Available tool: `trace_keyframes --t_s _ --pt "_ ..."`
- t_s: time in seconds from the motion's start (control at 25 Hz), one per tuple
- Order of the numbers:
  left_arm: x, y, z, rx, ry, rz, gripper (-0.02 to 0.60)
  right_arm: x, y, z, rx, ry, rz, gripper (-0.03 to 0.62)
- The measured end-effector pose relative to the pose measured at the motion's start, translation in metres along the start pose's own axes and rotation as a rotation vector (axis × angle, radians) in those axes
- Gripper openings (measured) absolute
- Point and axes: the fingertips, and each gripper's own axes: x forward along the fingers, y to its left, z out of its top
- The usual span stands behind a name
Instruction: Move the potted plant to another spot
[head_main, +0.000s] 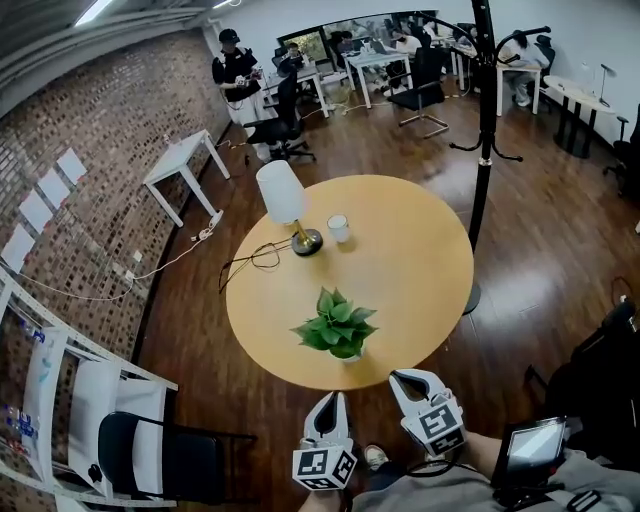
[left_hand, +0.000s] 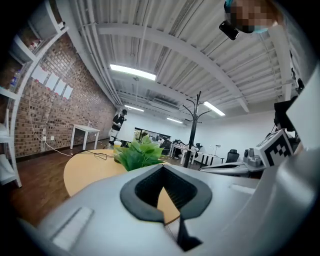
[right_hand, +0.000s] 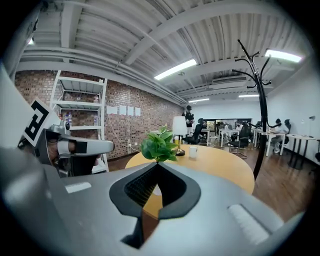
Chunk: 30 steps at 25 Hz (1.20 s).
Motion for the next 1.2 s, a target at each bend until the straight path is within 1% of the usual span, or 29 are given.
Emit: trace_keyframes --t_s 0.08,0.2,0.32,0.44,0.56,0.76,0.92,1.2 --pt "0.008 0.016 0.001 -0.003 0.012 -0.025 -0.008 0.015 0.001 0.004 -0.002 0.016 -0.033 0.006" --pt "0.017 0.032 0.0 -0.003 0.038 -0.067 -0.008 0.031 0.002 0.01 -0.005 0.012 -0.08 0.006" --pt "0.024 0.044 -0.003 -0.007 0.061 -0.089 -0.008 0.043 0.006 0.005 0.032 0.037 -0.084 0.006" --pt "0.03 0.051 -0.008 -0.013 0.075 -0.093 -0.008 0.052 0.002 -0.002 0.026 0.05 -0.096 0.006" --pt "0.038 0.057 -0.01 -0.017 0.081 -0.077 -0.008 0.059 -0.007 -0.003 0.007 0.066 -0.104 0.007" --pt "0.045 0.064 -0.02 -0.024 0.104 -0.051 -0.008 0.07 -0.009 -0.017 0.004 0.087 -0.067 0.007" --pt "0.054 0.073 -0.044 -0.035 0.134 -0.025 -0.008 0.082 -0.017 -0.035 0.006 0.116 -0.053 0.008" --pt "0.08 0.097 -0.095 -0.048 0.197 0.008 -0.008 0.116 -0.032 -0.084 0.015 0.184 -0.028 0.008"
